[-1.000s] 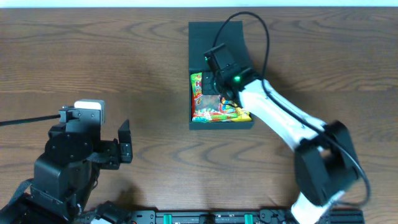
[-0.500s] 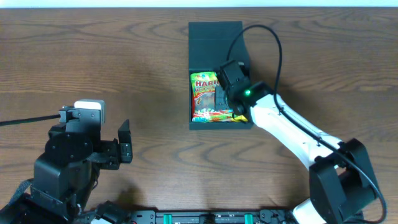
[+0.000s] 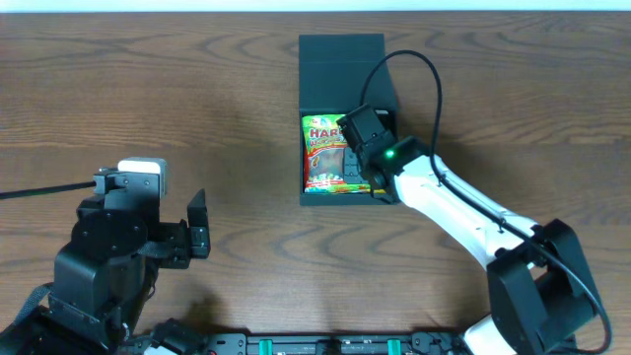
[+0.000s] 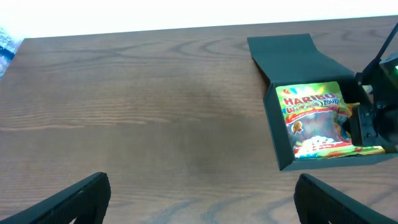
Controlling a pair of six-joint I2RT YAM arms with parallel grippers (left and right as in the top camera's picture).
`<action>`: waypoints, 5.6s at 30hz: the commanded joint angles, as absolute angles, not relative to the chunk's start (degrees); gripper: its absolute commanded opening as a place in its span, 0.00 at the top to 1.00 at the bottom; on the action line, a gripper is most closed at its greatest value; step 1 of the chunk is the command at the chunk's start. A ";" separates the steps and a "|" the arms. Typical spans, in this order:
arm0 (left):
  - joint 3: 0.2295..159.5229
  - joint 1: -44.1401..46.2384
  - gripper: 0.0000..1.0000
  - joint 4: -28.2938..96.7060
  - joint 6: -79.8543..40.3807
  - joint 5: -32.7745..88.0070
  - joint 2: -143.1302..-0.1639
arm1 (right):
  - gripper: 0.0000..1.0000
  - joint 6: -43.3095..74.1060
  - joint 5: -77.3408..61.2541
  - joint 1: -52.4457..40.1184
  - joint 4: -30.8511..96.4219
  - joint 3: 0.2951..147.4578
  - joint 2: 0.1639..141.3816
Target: Pack container
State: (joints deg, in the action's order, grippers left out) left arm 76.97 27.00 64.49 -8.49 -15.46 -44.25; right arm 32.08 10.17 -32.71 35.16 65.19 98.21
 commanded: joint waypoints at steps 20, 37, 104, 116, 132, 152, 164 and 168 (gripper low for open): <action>77.73 26.63 0.05 64.55 -7.49 -16.49 -44.23 | 0.98 36.36 5.98 -36.88 39.59 59.35 90.61; 77.73 26.63 0.05 64.55 -7.49 -16.49 -44.23 | 0.99 34.65 13.54 -36.84 38.76 58.35 90.85; 77.73 26.63 0.05 64.55 -7.49 -16.49 -44.23 | 0.80 24.86 18.76 -23.31 40.95 63.61 80.38; 77.73 26.63 0.05 64.55 -7.49 -16.49 -44.23 | 0.66 32.18 0.21 -21.08 51.33 59.66 80.49; 77.73 26.63 0.05 64.55 -7.49 -16.49 -44.23 | 0.72 30.92 7.16 -21.06 40.10 49.95 83.05; 77.73 26.63 0.05 64.55 -7.49 -16.49 -44.23 | 0.72 24.47 4.49 -21.06 33.06 50.15 84.31; 77.73 26.63 0.05 64.55 -7.49 -16.49 -44.23 | 0.71 22.81 1.34 -21.02 34.11 53.69 83.20; 77.73 26.63 0.05 64.55 -7.49 -16.49 -44.23 | 0.71 20.86 3.57 -20.91 32.16 53.74 83.26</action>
